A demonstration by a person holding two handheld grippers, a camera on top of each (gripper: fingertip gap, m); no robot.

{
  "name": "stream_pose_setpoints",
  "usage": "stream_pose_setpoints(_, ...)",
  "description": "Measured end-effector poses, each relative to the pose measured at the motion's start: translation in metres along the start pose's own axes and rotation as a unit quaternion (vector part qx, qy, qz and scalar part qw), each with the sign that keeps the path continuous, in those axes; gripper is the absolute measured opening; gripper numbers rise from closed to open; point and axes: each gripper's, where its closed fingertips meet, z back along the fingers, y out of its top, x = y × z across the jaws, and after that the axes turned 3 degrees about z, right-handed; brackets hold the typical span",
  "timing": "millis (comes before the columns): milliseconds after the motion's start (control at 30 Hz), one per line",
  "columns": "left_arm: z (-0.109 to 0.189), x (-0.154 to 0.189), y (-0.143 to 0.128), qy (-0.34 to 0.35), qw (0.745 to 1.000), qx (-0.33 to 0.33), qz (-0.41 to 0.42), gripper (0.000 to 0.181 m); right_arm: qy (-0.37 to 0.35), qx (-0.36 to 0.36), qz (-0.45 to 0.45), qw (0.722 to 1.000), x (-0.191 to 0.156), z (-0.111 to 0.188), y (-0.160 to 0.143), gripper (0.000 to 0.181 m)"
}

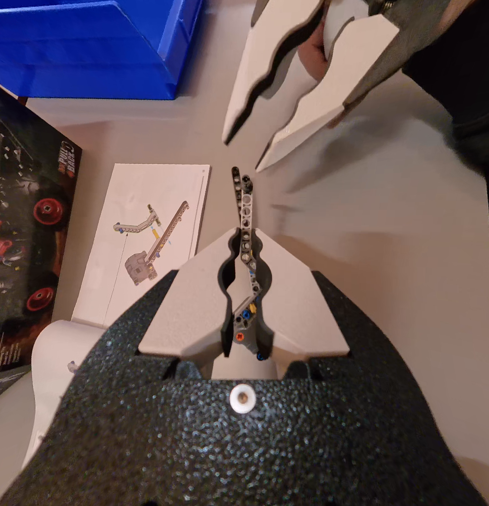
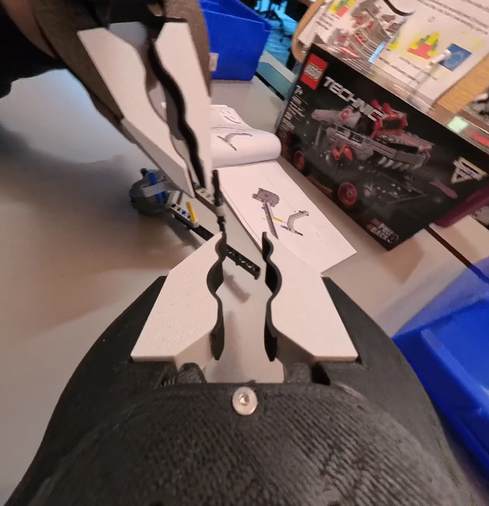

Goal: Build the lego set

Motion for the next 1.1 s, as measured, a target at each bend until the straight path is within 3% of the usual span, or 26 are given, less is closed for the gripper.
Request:
stream_pose_setpoints(200,0.004,-0.004,-0.005,0.001,1.000,-0.001,0.025,0.004,-0.010,0.008,-0.100,0.995,0.014,0.003,-0.022,0.051)
stream_pose_setpoints(367,0.005,-0.002,-0.010,0.006,1.000,-0.018,0.022,0.005,0.018,-0.036,-0.084,0.996,0.002,-0.013,-0.034,0.058)
stream_pose_setpoints(700,0.002,0.002,-0.020,0.029,0.999,-0.034,0.029,0.004,0.027,-0.075,0.069,0.994,-0.017,-0.032,-0.019,0.042)
stream_pose_setpoints(1100,0.000,0.002,-0.026,0.059,0.996,-0.012,0.066,0.004,0.032,-0.124,0.146,0.981,-0.026,-0.046,-0.029,0.037)
